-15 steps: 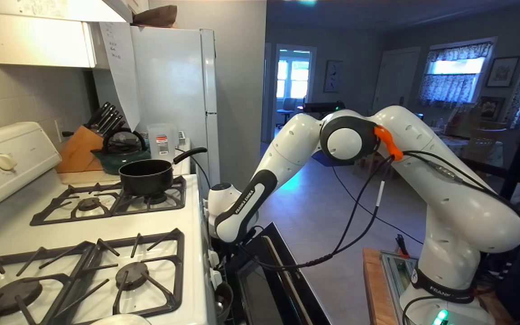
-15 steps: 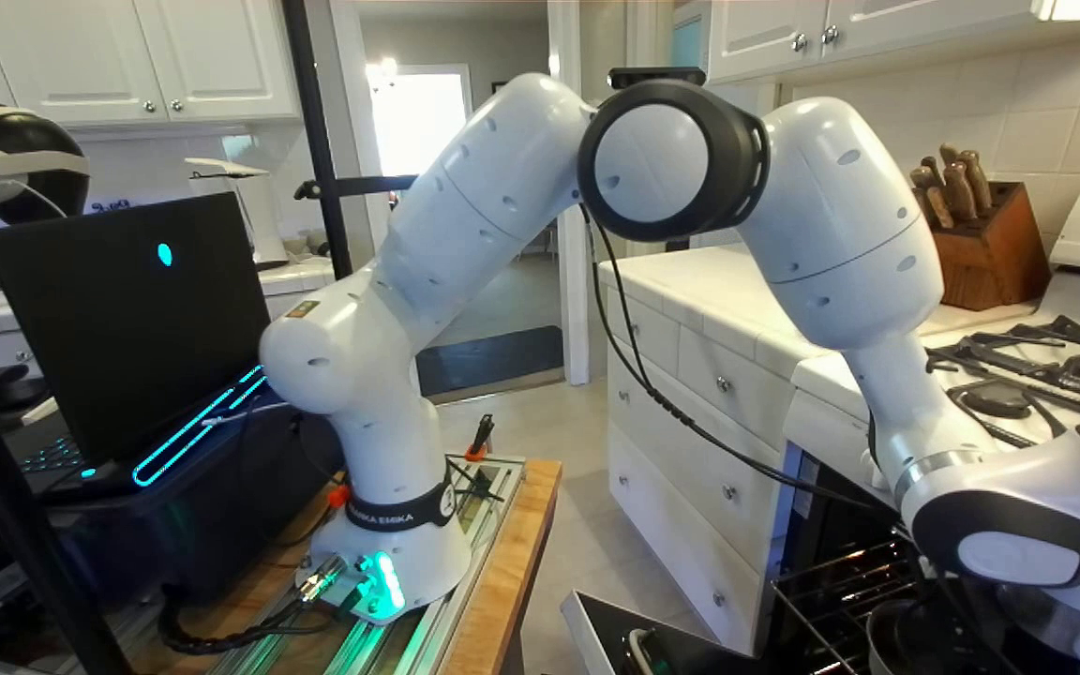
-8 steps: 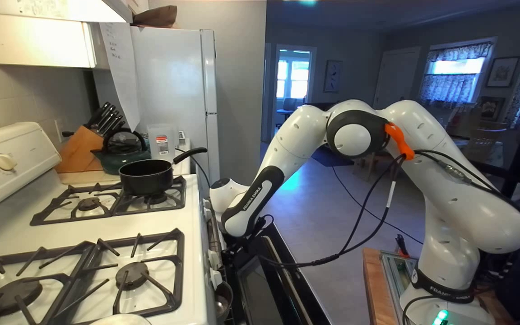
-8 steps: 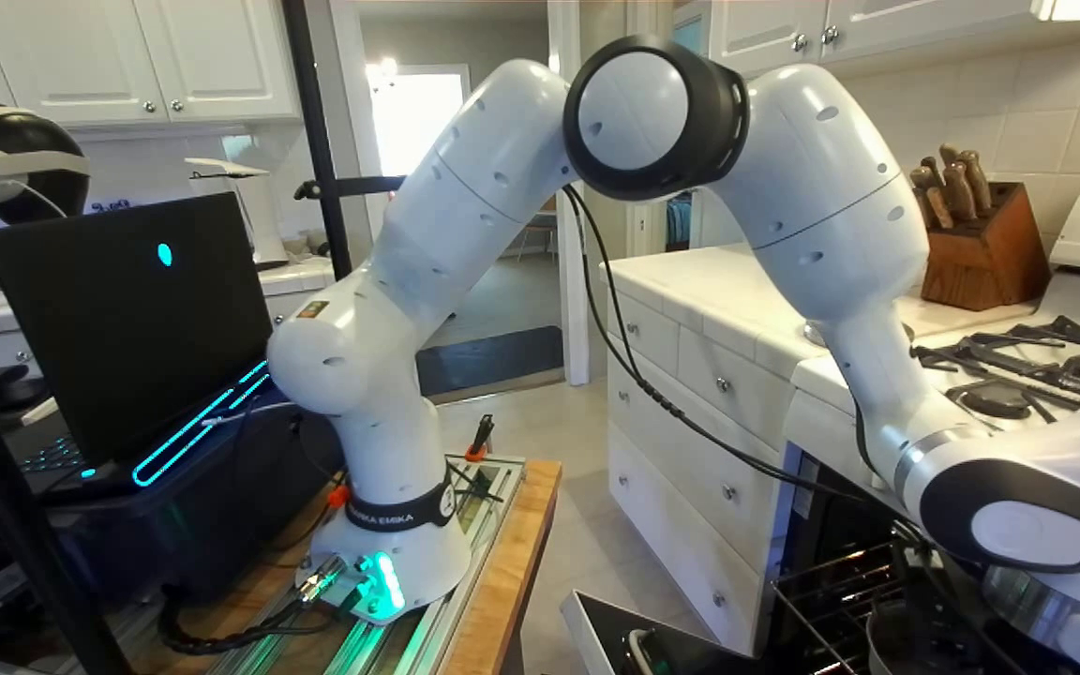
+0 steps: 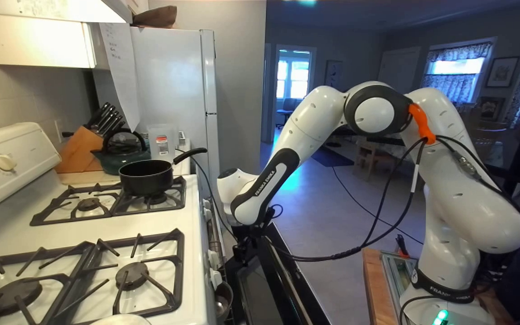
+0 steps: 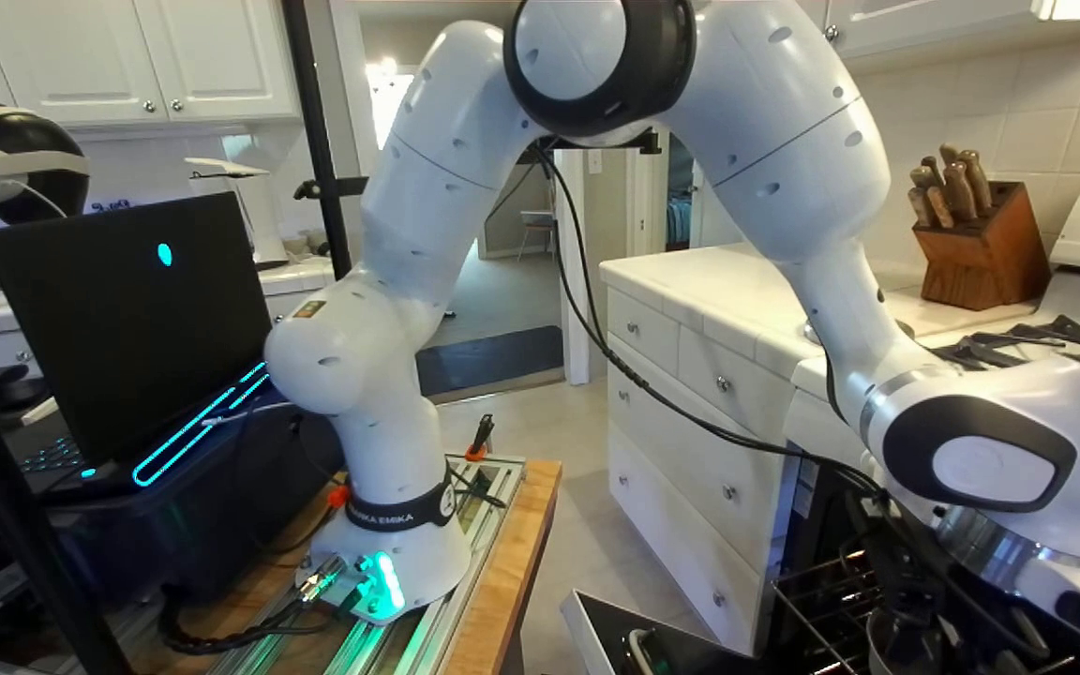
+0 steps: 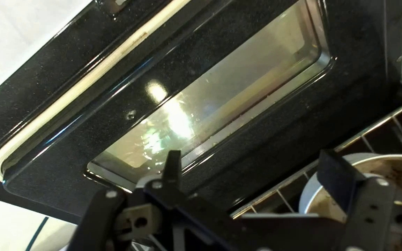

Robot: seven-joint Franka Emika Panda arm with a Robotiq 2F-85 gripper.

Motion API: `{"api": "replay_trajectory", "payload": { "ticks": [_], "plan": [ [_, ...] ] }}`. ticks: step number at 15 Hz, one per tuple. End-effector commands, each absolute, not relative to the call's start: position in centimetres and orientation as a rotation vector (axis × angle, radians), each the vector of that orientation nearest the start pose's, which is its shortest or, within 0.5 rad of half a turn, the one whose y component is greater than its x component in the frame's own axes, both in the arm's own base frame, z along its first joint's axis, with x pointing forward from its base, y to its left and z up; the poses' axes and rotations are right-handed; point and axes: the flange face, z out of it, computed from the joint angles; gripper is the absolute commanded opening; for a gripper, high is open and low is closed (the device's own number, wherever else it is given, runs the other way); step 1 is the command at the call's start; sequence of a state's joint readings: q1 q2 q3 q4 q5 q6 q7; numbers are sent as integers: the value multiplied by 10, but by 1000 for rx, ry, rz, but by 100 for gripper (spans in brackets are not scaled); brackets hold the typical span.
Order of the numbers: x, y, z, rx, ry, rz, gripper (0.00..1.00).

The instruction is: Put the silver pan in the open oven.

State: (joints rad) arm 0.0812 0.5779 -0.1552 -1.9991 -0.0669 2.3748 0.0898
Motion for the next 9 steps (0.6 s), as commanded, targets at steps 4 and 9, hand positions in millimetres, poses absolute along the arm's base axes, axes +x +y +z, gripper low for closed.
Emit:
{"api": "replay_trajectory", "payload": {
  "ticks": [4, 9],
  "plan": [
    [519, -34, 208, -3190, -179, 354, 100],
    [486, -28, 251, -3160, -368, 249, 100]
  ]
}}
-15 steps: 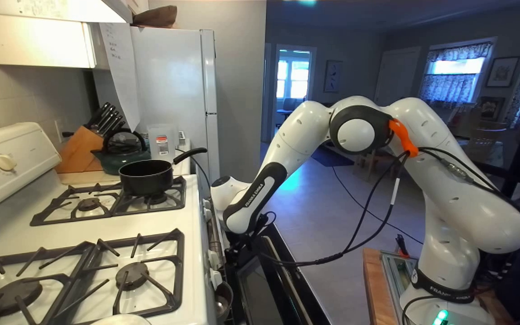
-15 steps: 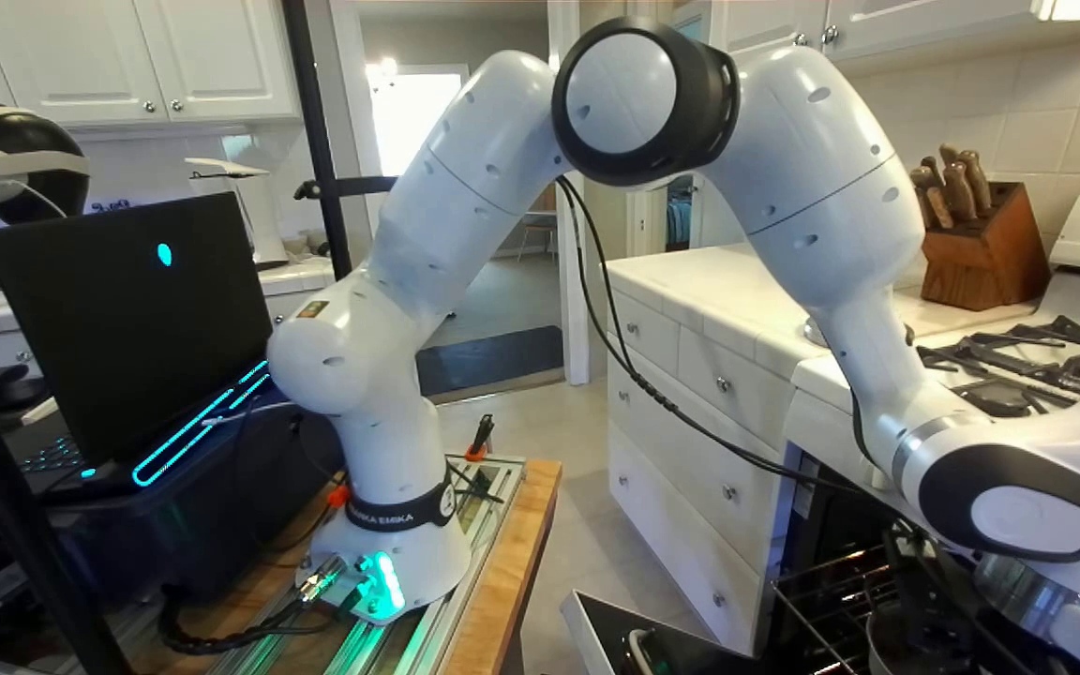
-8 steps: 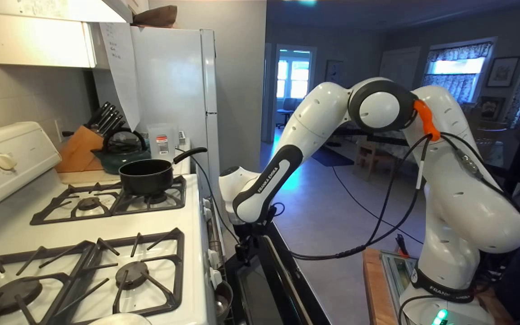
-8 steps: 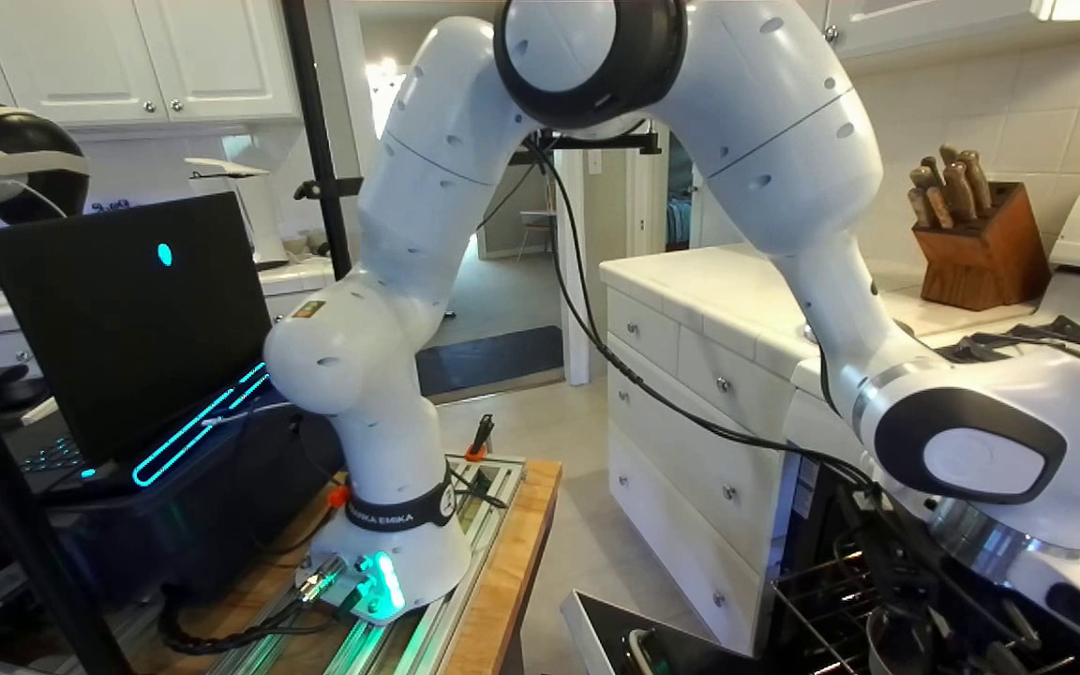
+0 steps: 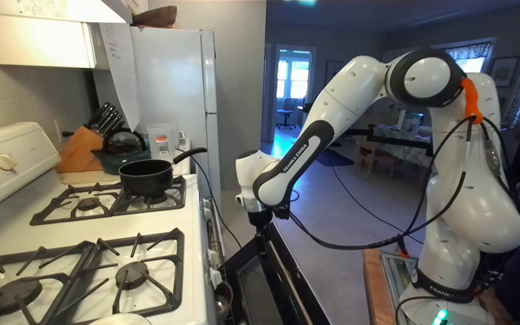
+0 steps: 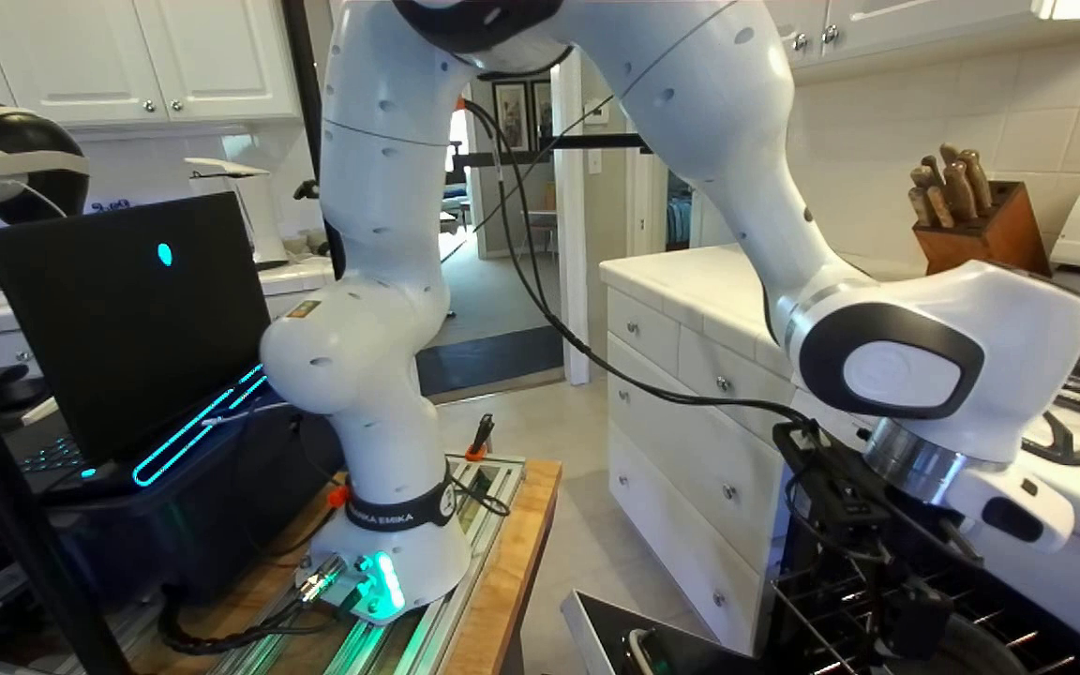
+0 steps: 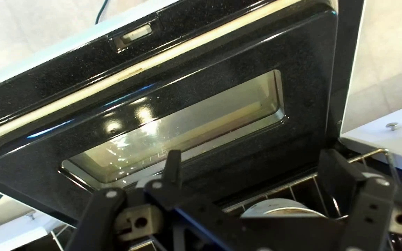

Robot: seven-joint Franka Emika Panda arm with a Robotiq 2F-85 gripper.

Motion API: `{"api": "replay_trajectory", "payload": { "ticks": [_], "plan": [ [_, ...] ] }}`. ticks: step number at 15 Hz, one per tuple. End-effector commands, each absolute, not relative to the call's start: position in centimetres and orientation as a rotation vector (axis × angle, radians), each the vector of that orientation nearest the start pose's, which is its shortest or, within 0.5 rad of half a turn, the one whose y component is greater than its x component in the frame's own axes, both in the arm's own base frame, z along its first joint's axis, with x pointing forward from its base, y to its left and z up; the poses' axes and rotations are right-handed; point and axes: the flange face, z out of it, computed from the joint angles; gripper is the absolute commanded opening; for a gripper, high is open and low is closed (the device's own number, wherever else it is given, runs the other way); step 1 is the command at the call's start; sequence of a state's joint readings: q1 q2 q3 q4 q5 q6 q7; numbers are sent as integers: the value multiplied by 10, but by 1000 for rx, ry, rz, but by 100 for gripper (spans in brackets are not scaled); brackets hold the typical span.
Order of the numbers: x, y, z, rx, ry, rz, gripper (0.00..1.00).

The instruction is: Put the silver pan in the open oven.

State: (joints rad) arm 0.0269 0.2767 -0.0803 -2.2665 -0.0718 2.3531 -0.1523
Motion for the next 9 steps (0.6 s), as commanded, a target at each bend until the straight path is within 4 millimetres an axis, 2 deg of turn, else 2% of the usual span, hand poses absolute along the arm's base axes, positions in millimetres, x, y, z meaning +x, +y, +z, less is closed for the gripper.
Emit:
{"api": "replay_trajectory", "payload": {
  "ticks": [1, 9],
  "plan": [
    [483, -27, 258, -3154, -395, 229, 100],
    [463, -14, 311, -3124, -550, 72, 100]
  ]
}}
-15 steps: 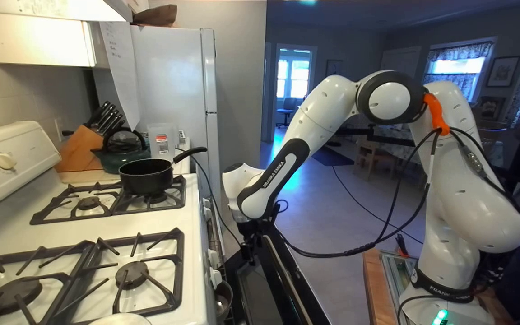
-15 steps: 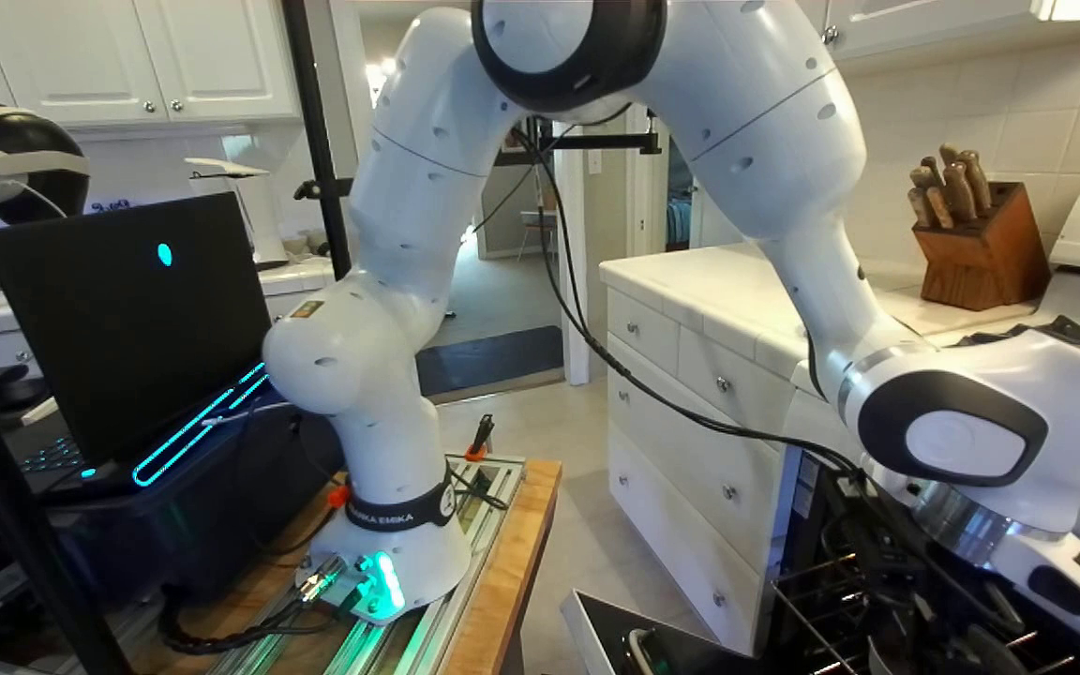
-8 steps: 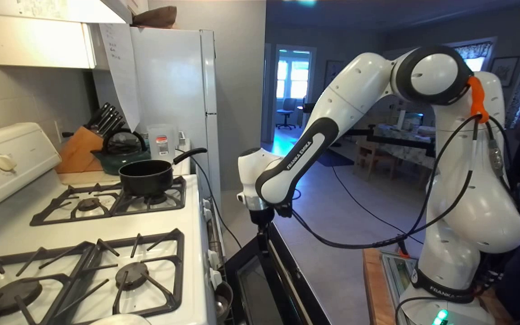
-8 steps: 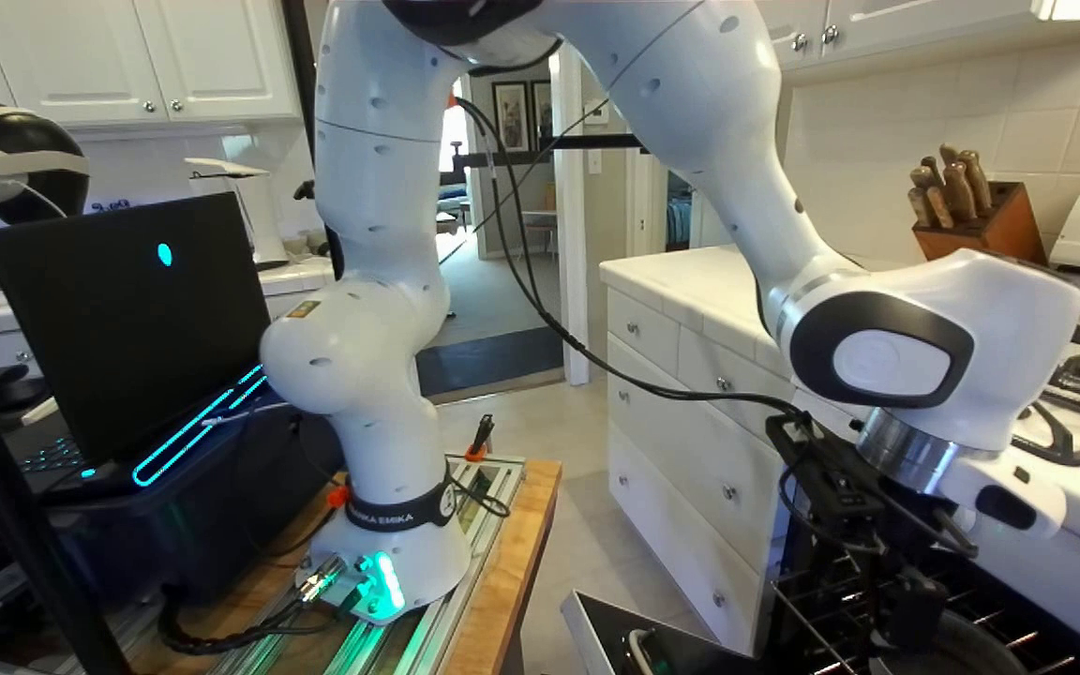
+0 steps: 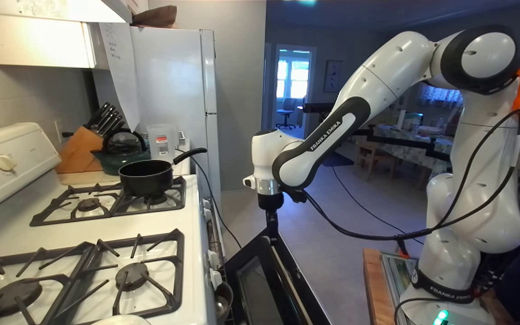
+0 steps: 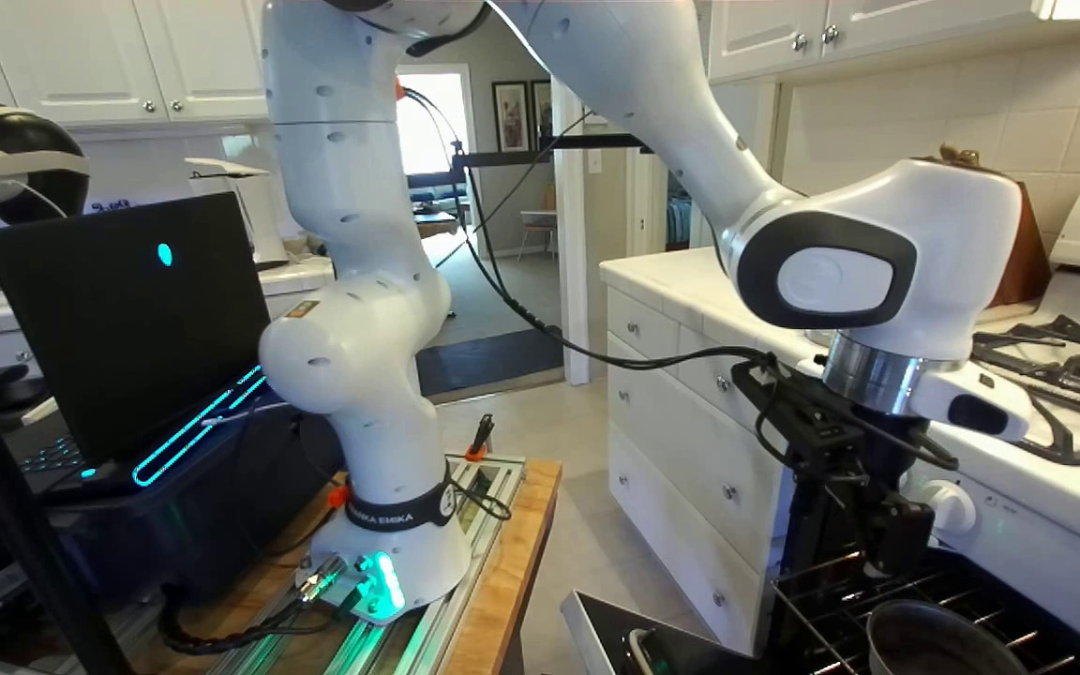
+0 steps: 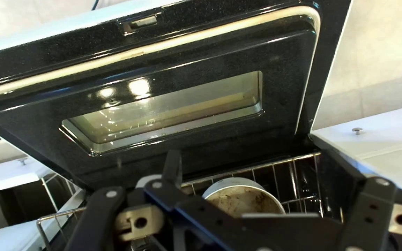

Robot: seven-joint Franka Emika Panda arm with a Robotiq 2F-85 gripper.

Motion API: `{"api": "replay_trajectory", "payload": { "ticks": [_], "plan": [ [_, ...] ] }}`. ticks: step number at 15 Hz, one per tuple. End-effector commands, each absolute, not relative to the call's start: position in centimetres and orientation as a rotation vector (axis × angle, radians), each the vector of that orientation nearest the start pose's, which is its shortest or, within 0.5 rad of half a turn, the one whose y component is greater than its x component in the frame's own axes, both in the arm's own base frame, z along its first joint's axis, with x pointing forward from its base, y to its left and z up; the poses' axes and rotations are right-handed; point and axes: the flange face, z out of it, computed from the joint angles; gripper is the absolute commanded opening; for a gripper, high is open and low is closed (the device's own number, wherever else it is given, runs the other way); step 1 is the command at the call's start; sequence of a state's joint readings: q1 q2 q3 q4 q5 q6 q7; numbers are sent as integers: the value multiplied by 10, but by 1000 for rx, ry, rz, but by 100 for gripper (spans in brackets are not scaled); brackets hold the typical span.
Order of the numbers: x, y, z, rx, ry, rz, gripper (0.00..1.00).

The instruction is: Put the silver pan in the open oven.

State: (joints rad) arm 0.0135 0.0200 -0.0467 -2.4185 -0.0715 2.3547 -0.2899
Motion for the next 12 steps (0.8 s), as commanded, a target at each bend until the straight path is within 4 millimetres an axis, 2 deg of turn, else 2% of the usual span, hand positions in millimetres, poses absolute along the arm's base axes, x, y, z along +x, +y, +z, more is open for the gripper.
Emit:
{"api": "replay_trajectory", "payload": {
  "ticks": [1, 6, 12],
  "plan": [
    [462, -12, 316, -3119, -563, 57, 100],
    [461, -8, 334, -3101, -596, 3, 100],
    [461, -8, 341, -3094, -604, -16, 100]
  ]
}}
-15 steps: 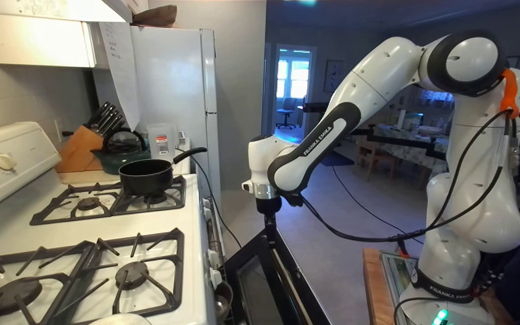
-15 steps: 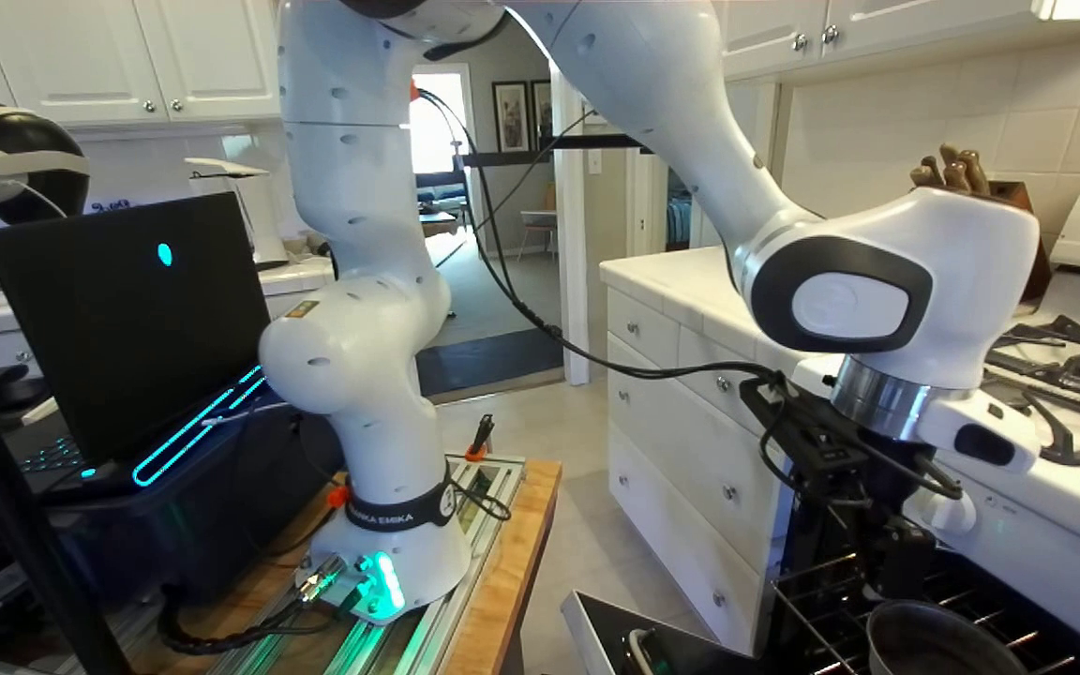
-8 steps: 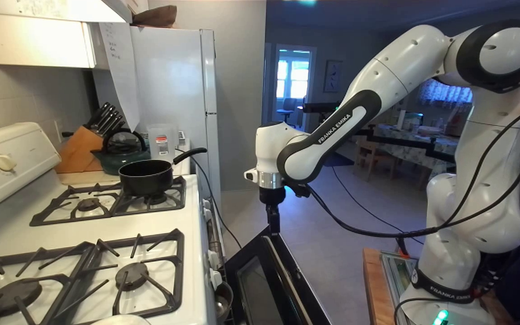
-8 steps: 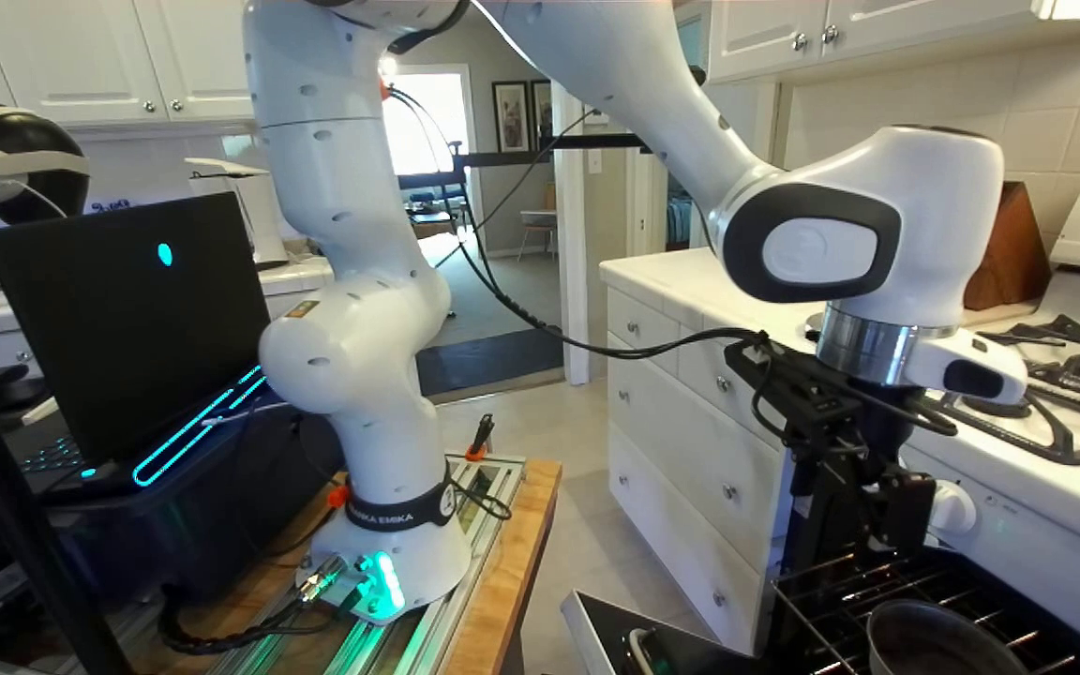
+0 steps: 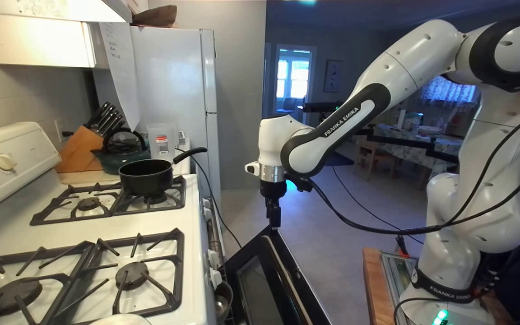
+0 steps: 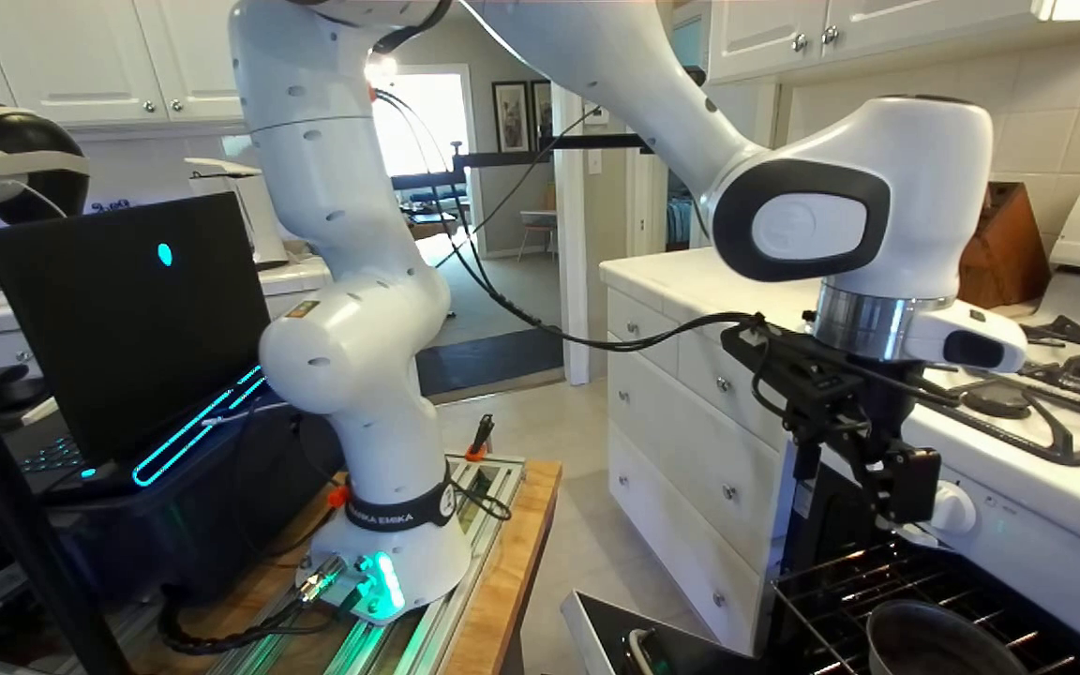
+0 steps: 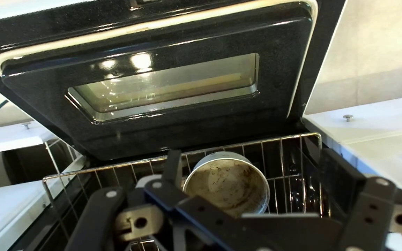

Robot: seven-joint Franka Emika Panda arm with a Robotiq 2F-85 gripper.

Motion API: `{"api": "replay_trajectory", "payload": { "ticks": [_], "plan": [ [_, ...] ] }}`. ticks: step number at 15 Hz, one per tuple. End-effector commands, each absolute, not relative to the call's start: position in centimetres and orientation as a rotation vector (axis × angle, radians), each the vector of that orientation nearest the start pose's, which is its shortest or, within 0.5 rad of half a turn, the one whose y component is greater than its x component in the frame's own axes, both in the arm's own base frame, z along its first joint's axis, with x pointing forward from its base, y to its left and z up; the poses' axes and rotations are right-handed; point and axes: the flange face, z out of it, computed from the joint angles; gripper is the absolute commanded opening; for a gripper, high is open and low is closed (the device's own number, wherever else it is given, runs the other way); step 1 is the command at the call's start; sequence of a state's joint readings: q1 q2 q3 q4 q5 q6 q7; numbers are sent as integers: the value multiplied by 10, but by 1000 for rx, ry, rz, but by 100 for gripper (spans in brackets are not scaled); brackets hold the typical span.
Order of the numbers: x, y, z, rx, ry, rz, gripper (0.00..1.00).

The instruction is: Put the silver pan in the open oven.

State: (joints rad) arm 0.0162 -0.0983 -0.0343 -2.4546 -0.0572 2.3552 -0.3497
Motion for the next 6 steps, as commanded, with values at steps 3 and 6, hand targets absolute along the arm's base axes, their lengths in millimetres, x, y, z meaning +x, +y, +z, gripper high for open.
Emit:
{"api": "replay_trajectory", "payload": {
  "ticks": [3, 6],
  "plan": [
    [461, -8, 343, -3089, -606, -20, 100],
    [461, -9, 344, -3088, -605, -21, 100]
  ]
}}
